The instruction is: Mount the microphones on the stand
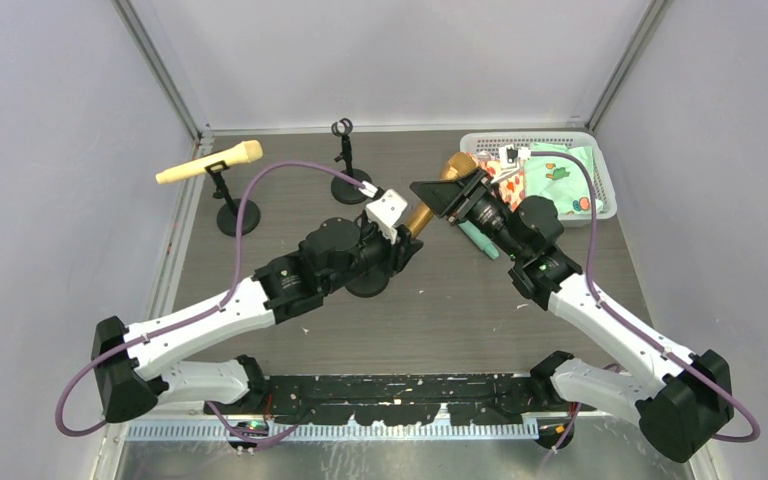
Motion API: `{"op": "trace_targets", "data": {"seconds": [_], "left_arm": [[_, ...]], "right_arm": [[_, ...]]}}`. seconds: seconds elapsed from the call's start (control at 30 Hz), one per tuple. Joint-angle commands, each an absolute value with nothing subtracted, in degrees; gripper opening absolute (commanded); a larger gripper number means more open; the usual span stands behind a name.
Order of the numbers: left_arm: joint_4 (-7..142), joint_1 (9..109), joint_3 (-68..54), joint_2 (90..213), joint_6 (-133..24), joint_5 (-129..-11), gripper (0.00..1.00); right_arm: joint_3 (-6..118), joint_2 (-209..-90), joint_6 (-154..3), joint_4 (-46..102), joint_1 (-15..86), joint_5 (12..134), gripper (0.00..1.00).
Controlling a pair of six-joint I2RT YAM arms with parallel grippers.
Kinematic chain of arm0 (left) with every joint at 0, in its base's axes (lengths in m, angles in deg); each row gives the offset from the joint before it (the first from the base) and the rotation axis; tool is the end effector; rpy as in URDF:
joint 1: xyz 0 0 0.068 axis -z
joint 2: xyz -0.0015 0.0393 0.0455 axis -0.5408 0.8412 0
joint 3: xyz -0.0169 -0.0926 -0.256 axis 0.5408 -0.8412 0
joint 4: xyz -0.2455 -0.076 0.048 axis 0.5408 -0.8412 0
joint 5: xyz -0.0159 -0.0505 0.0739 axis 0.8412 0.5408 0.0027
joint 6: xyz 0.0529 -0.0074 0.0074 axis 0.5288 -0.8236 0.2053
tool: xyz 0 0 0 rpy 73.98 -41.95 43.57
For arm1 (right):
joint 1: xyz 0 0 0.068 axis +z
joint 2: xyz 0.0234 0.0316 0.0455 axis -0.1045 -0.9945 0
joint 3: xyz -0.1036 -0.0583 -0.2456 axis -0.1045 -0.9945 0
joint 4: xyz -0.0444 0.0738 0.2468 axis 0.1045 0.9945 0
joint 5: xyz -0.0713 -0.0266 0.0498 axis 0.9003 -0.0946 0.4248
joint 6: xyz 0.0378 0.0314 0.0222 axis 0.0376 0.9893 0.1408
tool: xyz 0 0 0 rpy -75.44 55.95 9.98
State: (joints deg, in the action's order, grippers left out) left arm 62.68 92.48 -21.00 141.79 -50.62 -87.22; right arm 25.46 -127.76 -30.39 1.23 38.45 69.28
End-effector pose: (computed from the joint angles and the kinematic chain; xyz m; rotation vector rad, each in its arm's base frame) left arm 0.1411 -0.2307 0.3629 0.6799 1.6647 -0.7182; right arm 0.2020 0.1370 0.3606 0.0655 1.5124 1.3507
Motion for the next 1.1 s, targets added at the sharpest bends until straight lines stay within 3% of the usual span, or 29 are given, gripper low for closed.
{"op": "trace_targets", "data": {"seconds": [0.0, 0.07, 0.13, 0.23, 0.33, 0.47, 0.77, 1.07], "left_arm": [[65.3, 92.3, -19.0, 141.2, -52.7, -90.5, 0.32], [65.3, 92.3, -19.8, 140.3, -53.3, -92.2, 0.55], [63.7, 92.1, -21.1, 138.7, -54.2, -95.1, 0.69], [61.3, 88.5, -22.9, 135.9, -56.1, -93.9, 0.84], [59.3, 78.4, -23.6, 133.2, -58.0, -84.9, 0.94], [56.8, 67.4, -20.6, 132.9, -53.6, -68.6, 0.98], [57.3, 55.9, -17.3, 138.6, -44.8, -42.2, 1.00], [61.7, 54.6, -18.8, 143.7, -43.1, -36.3, 1.00]], "right_arm": [[26.5, -127.2, -31.2, -3.5, 38.5, 70.1, 0.27], [26.2, -126.1, -31.8, -2.7, 38.5, 71.9, 0.16], [26.4, -124.7, -33.3, 0.3, 38.4, 74.4, 0.08], [26.9, -121.9, -36.5, 7.1, 38.4, 78.4, 0.03], [27.8, -119.0, -40.8, 13.4, 38.4, 80.3, 0.02], [28.7, -115.6, -45.4, 21.1, 38.4, 80.9, 0.01], [28.8, -109.0, -49.4, 32.7, 38.4, 80.9, 0.01], [29.6, -105.4, -51.0, 38.8, 38.4, 80.9, 0.01]]}}
